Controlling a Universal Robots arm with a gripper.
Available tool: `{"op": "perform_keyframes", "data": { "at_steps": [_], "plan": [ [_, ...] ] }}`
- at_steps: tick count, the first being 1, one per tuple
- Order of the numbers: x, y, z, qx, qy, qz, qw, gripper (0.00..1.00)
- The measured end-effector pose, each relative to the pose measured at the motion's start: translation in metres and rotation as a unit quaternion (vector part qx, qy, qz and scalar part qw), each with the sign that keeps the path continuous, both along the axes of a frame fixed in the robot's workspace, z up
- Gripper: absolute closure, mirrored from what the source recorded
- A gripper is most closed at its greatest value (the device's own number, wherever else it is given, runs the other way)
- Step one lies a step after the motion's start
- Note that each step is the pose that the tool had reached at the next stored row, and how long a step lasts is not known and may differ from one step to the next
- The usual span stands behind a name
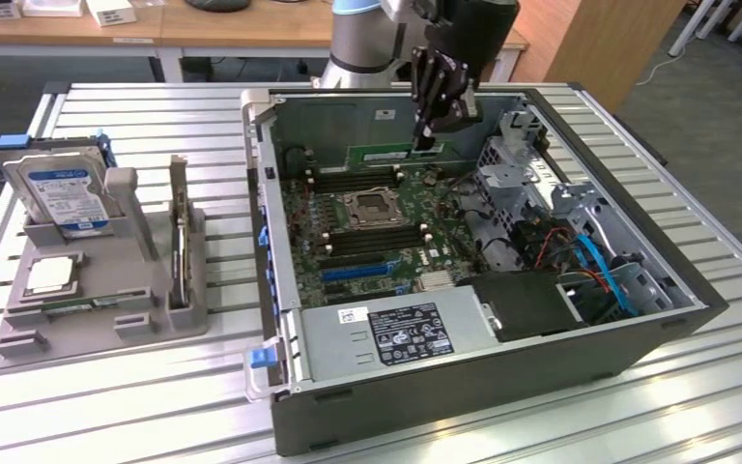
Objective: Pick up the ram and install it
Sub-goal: 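Pick up the ram and move it above insertion slot, then insert the ram into the slot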
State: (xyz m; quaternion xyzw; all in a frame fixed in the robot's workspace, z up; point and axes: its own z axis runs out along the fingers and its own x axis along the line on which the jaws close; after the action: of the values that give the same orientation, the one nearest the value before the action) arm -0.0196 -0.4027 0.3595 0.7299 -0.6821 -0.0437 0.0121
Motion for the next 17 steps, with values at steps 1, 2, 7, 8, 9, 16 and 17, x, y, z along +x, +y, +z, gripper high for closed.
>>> {"op": "perform_keyframes", "data": {
  "at_steps": [1,2,7,8,9,16,17],
  "plan": [
    [0.0000,0.0000,-0.0013,0.0000,0.0000,0.000,1.0000,0.88],
    [0.0000,0.0000,-0.0025,0.0000,0.0000,0.000,1.0000,0.88],
    [0.0000,0.0000,-0.0072,-0.0001,0.0001,0.000,1.0000,0.88],
    [0.0000,0.0000,-0.0072,-0.0002,0.0001,0.000,1.0000,0.88],
    [0.0000,0.0000,-0.0074,-0.0002,0.0000,0.000,1.0000,0.88],
    [0.0000,0.0000,-0.0077,-0.0001,0.0000,0.000,1.0000,0.88],
    [0.0000,0.0000,-0.0077,-0.0001,0.0000,0.000,1.0000,0.88]
  ]
}}
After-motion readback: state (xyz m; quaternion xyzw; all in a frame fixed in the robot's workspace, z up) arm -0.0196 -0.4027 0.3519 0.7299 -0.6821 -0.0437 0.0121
